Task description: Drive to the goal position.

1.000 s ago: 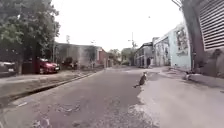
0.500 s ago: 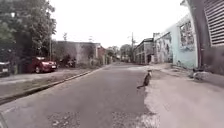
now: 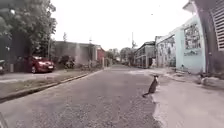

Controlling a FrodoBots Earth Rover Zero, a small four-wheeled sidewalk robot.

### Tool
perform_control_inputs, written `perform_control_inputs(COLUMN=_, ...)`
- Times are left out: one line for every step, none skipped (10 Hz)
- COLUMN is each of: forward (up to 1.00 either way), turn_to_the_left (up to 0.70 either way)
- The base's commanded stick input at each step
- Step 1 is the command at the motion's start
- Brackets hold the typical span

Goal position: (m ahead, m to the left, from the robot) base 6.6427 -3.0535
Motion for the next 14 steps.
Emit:
perform_control_inputs(forward=0.7, turn_to_the_left=0.0)
perform_control_inputs(forward=0.7, turn_to_the_left=0.0)
perform_control_inputs(forward=0.7, turn_to_the_left=0.0)
perform_control_inputs(forward=0.7, turn_to_the_left=0.0)
perform_control_inputs(forward=0.7, turn_to_the_left=0.0)
perform_control_inputs(forward=0.7, turn_to_the_left=0.0)
perform_control_inputs(forward=0.7, turn_to_the_left=0.0)
perform_control_inputs(forward=0.7, turn_to_the_left=0.0)
perform_control_inputs(forward=0.7, turn_to_the_left=0.0)
perform_control_inputs(forward=0.7, turn_to_the_left=0.0)
perform_control_inputs(forward=0.7, turn_to_the_left=0.0)
perform_control_inputs(forward=0.7, turn_to_the_left=0.0)
perform_control_inputs(forward=0.7, turn_to_the_left=0.0)
perform_control_inputs(forward=0.7, turn_to_the_left=0.0)
